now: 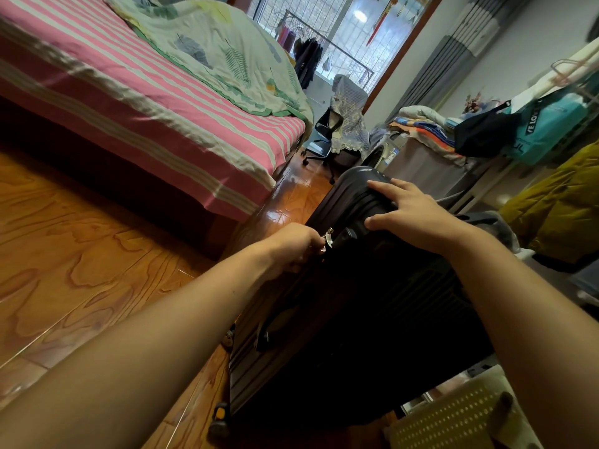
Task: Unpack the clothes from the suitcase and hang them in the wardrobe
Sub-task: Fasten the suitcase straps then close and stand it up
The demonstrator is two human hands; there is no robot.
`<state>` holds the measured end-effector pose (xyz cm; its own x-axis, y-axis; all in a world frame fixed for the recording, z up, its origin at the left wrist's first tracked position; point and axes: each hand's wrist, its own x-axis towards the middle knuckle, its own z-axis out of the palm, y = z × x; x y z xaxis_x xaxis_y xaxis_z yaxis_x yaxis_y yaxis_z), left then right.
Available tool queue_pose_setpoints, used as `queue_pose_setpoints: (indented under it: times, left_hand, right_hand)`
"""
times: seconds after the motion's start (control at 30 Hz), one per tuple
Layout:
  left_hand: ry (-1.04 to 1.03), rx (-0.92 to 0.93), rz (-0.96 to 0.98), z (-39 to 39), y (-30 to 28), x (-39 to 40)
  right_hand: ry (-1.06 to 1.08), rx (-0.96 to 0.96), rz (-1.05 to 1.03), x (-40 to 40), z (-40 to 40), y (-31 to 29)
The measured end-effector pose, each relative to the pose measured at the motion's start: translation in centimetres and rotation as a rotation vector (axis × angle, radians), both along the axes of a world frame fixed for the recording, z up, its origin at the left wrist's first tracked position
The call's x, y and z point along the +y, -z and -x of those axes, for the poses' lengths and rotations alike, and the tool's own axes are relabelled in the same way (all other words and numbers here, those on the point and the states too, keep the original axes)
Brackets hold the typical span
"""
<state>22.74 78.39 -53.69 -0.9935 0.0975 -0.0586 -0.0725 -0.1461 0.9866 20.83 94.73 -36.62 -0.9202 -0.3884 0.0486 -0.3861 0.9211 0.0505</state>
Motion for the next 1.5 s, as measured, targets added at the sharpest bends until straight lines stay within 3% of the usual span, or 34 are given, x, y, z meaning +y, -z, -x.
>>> queue_pose_setpoints:
  times: [0.27,0.5,0.63,0.7,0.8,0.87,0.97,1.03,1.1,1.23,1.3,1.4,1.5]
  left_hand:
    - [-0.129,0.116,0.16,-0.7,-0.4,1.1]
    - [-0.254,0.011,0.234,0.0,-0.5,3.3]
    - [-0.336,0.019,0.173,-0.7,-0.3,4.6]
    - [-0.292,0.038,0.152,-1.2,-0.4,4.3]
    - [-0.038,-0.079,0.017,-1.9,-0.5,2.2]
    - [0.035,-0.108,0.111,-2.1,-0.4,0.4]
    - [-0.238,-0.065,0.284,-2.7,-2.5,-1.1]
    - [-0.457,0.138,0.393,-2.9,-5.2,-1.0]
    - [-0.519,0.366,0.453,-2.5,-8.5,0.2]
    - [-0.554,0.642,0.553,-0.9,-13.2,5.1]
    - [-0.487,0.608,0.682,-0.8,-13.8,7.3]
    - [-0.403,0.52,1.186,-1.8,-12.5,9.4]
    - [-0.337,0.471,1.334,-3.3,-12.3,10.2]
  right_hand:
    - [0.0,0.009,-0.006,0.0,-0.1,0.0]
    - [0.001,-0.024,-0.01,-0.1,-0.4,-0.1]
    - [0.0,-0.032,-0.002,0.1,-0.7,-0.2]
    - [0.005,-0.033,0.004,0.1,-0.9,-0.3]
    - [0.007,-0.037,0.013,0.2,-1.1,-0.4]
    - [0.004,-0.043,0.026,0.2,-1.0,-0.3]
    - [-0.017,-0.031,0.037,-0.1,-0.5,-0.3]
    - [-0.029,-0.017,0.04,-0.6,-0.5,-0.1]
    - [-0.077,0.017,0.089,-1.5,-0.6,0.0]
    - [-0.191,0.118,0.437,-0.2,-0.2,-1.5]
    - [-0.129,0.217,0.53,3.2,1.1,-2.9]
    - [-0.044,0.356,0.5,10.7,4.3,-4.3]
    - [0.057,0.118,0.315,18.6,7.4,-3.7]
